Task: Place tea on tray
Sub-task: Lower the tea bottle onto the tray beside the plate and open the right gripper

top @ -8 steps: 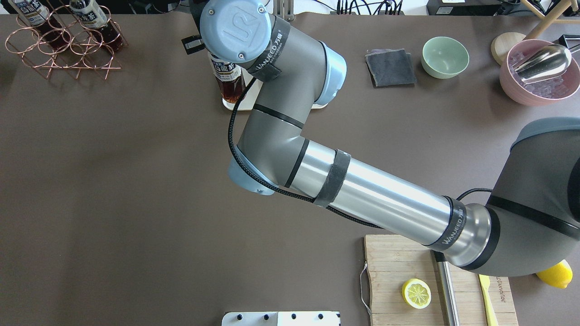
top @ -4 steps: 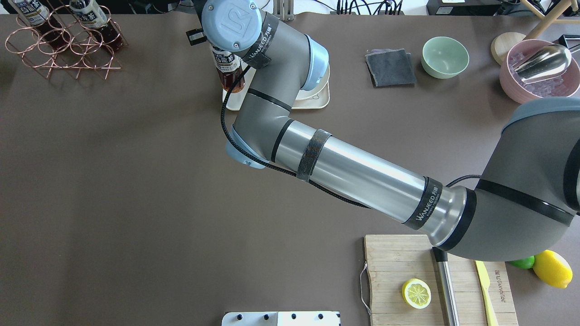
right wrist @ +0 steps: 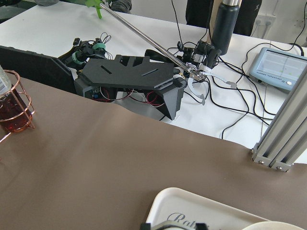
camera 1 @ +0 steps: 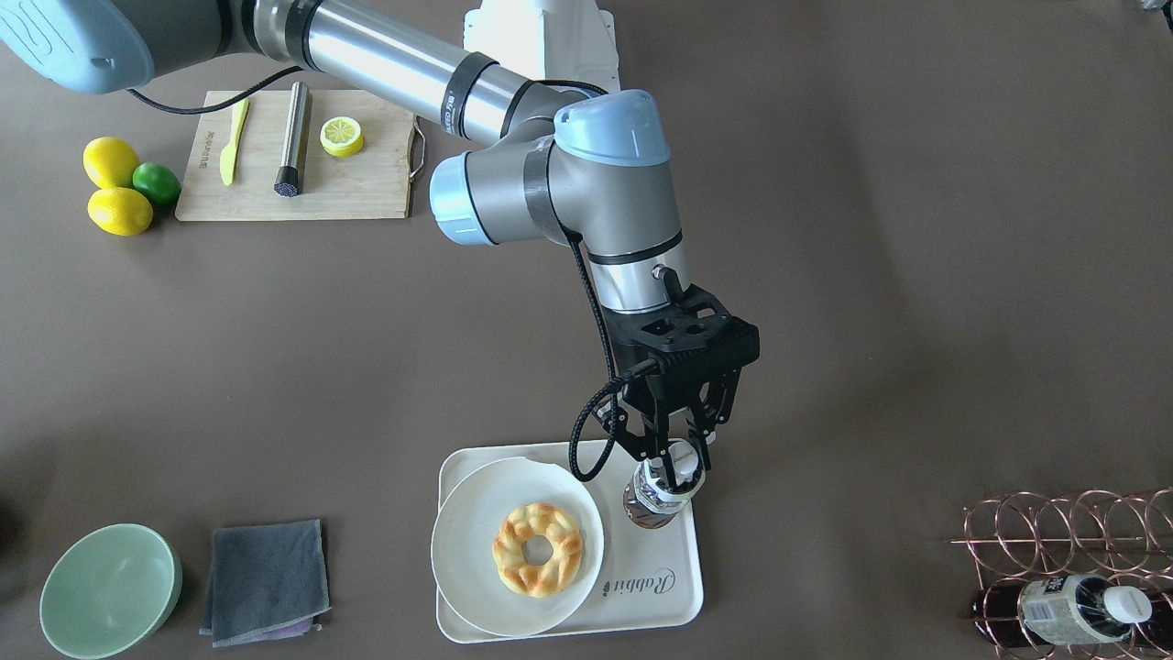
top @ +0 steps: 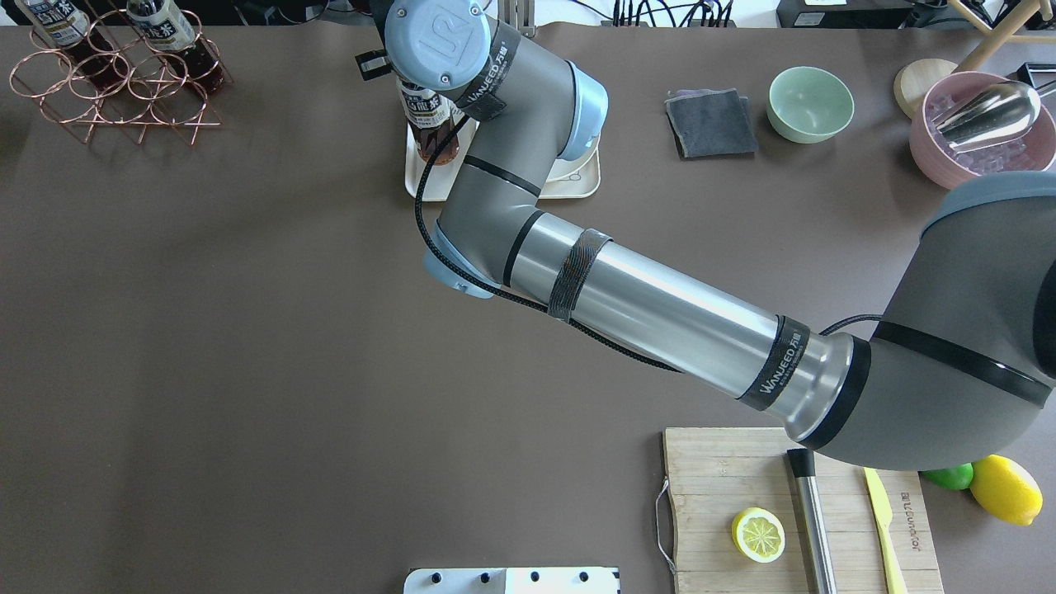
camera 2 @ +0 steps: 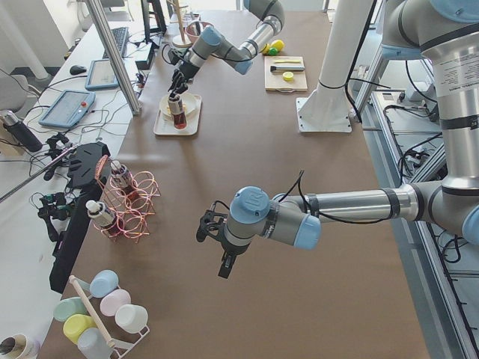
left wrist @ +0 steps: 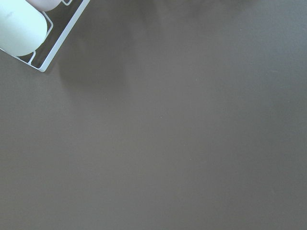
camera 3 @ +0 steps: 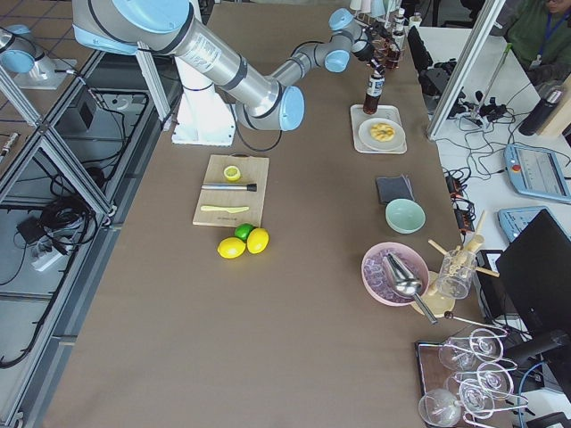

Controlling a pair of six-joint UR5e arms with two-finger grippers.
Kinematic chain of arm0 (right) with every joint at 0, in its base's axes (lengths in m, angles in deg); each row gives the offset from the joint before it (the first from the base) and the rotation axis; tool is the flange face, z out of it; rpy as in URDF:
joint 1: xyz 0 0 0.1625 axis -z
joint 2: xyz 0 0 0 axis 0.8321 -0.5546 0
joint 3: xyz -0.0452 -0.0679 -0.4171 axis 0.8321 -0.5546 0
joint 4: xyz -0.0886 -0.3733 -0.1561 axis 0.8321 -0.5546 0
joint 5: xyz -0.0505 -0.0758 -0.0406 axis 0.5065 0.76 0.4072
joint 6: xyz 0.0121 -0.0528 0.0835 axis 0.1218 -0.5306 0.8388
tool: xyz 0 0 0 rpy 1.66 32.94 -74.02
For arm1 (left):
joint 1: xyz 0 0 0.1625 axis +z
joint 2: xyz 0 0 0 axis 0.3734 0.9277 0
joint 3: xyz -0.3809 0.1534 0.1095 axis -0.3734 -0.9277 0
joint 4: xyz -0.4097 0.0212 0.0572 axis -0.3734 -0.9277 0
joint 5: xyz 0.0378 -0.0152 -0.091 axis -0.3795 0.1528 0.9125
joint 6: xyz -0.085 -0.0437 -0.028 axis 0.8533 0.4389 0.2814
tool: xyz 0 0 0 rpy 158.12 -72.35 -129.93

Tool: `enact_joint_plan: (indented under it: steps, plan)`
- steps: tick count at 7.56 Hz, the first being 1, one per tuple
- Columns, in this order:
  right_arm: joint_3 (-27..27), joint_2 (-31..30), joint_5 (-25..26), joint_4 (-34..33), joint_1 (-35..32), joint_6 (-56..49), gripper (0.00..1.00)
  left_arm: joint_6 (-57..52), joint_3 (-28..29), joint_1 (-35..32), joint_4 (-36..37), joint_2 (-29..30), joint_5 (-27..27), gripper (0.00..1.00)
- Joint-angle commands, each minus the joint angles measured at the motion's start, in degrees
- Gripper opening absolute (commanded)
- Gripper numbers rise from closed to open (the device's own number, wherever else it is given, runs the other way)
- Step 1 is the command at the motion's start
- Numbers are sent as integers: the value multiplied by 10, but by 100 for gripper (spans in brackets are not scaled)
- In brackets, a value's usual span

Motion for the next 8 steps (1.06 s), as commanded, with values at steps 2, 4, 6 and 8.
enact_joint_plan:
  steps: [2, 4, 6, 8]
  plan:
    - [1, -22, -1, 25, 2, -1, 0, 0, 0, 0, 0, 2, 0, 99]
    - [2, -23, -1, 25, 2, -1, 0, 0, 0, 0, 0, 2, 1, 99]
    - [4, -23, 1, 25, 2, -1, 88, 0, 0, 0, 0, 2, 1, 99]
    - [10, -19, 0, 25, 1, 7, 100, 0, -2, 0, 0, 2, 3, 99]
